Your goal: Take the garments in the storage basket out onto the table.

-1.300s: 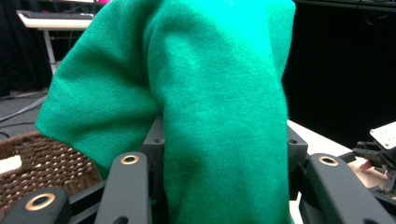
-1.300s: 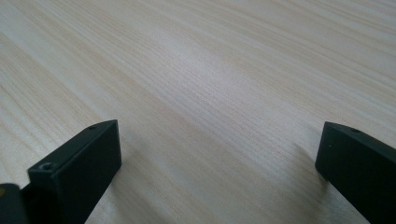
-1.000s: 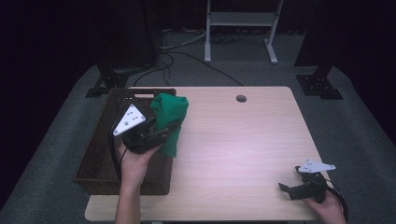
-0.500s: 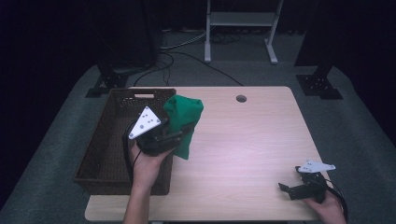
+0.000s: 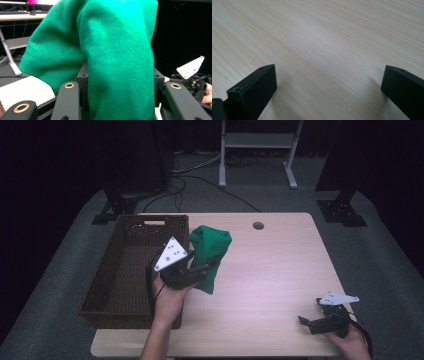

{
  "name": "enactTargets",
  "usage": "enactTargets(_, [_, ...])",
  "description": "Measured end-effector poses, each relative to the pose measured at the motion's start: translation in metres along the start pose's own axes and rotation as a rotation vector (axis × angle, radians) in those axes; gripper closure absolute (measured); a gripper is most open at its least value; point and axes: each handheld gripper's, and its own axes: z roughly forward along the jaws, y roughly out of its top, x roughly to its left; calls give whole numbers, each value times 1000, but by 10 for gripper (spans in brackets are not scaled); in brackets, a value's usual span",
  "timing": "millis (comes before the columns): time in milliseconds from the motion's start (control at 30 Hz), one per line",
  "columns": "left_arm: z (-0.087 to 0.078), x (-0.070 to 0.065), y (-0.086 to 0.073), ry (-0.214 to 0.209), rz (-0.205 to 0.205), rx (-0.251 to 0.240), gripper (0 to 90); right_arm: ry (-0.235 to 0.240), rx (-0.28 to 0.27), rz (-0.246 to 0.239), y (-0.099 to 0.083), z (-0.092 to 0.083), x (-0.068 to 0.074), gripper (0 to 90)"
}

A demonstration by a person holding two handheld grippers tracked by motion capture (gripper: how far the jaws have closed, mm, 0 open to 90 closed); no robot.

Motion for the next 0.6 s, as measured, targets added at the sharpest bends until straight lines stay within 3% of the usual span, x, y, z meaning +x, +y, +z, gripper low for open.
enactTargets(600, [28, -11, -16, -27, -20, 40, 522, 0, 0, 0, 0, 0, 0, 0])
